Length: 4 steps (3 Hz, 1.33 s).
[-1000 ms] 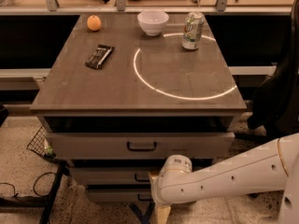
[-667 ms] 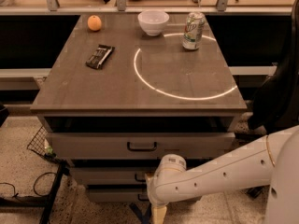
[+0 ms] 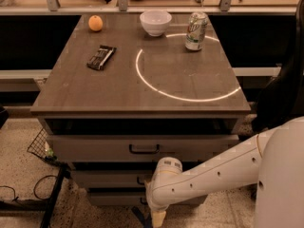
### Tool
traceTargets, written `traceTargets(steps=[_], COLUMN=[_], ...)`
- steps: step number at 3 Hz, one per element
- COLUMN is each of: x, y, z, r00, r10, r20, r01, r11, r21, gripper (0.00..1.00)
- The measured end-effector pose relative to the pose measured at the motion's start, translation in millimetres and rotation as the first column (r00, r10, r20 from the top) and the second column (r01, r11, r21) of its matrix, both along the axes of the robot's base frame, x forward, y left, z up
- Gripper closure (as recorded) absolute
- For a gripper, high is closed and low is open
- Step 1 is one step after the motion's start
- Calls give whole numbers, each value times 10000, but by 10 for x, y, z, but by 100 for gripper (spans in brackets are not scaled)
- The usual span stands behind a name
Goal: Open middle drawer
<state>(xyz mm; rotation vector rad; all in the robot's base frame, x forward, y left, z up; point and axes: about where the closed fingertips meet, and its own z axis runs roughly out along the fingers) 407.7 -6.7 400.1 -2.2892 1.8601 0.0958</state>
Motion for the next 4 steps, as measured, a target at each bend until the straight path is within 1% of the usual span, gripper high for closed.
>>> traceTargets(steps=[1, 3, 4], x=[-9, -19, -19], y=[0, -1, -1], z=[-9, -13, -11], r00=[10000, 10000, 10000], r10=[9, 17, 17], r20=[-23, -48, -48], r01=[-9, -17, -17], r11=[10000, 10000, 10000], r21=[-5, -9, -9], gripper=[48, 96, 100])
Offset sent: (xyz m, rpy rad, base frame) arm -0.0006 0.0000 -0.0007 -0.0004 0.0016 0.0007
